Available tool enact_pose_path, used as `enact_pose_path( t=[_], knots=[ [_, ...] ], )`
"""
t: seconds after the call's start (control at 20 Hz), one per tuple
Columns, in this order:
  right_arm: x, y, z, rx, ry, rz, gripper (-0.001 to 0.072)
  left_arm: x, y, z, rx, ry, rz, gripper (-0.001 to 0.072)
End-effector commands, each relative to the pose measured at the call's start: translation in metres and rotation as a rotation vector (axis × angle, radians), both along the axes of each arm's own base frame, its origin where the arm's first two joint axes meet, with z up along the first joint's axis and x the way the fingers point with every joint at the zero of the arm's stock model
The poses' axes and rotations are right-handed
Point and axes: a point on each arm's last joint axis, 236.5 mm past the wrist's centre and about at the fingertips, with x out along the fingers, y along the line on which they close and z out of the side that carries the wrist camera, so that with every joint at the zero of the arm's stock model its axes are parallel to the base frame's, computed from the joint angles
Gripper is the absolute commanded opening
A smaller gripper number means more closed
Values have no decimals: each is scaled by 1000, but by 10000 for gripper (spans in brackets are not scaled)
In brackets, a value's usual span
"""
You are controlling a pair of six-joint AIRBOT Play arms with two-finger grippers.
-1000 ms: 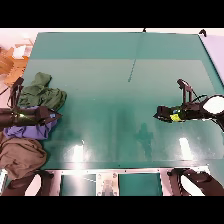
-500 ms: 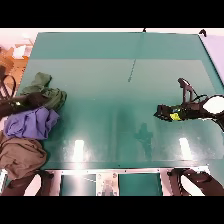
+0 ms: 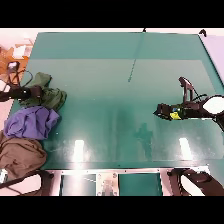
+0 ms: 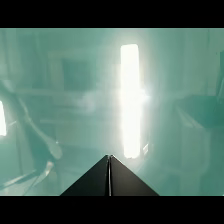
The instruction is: Fold the shirts.
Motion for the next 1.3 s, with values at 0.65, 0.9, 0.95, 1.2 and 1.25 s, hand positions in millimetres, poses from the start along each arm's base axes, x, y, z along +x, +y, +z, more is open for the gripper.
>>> enact_pose_path(
  t=[0.65, 0.9, 0.95, 1.2, 1.25],
  knots=[
    [11, -12, 3, 5, -24, -62, 19, 49, -80, 72, -176, 43, -227, 25],
    [16, -64, 6, -9, -15, -190, 19, 10, -311, 156, -395, -28, -618, 25],
    [15, -75, 10, -17, -15, -198, 19, -5, -350, 159, -413, -30, -673, 25],
    [21, -108, 28, -41, -51, -249, 19, -87, -513, 131, -512, 6, -873, 26],
    [21, -108, 26, -39, -45, -248, 19, -103, -537, 117, -539, 37, -895, 26]
  ],
)
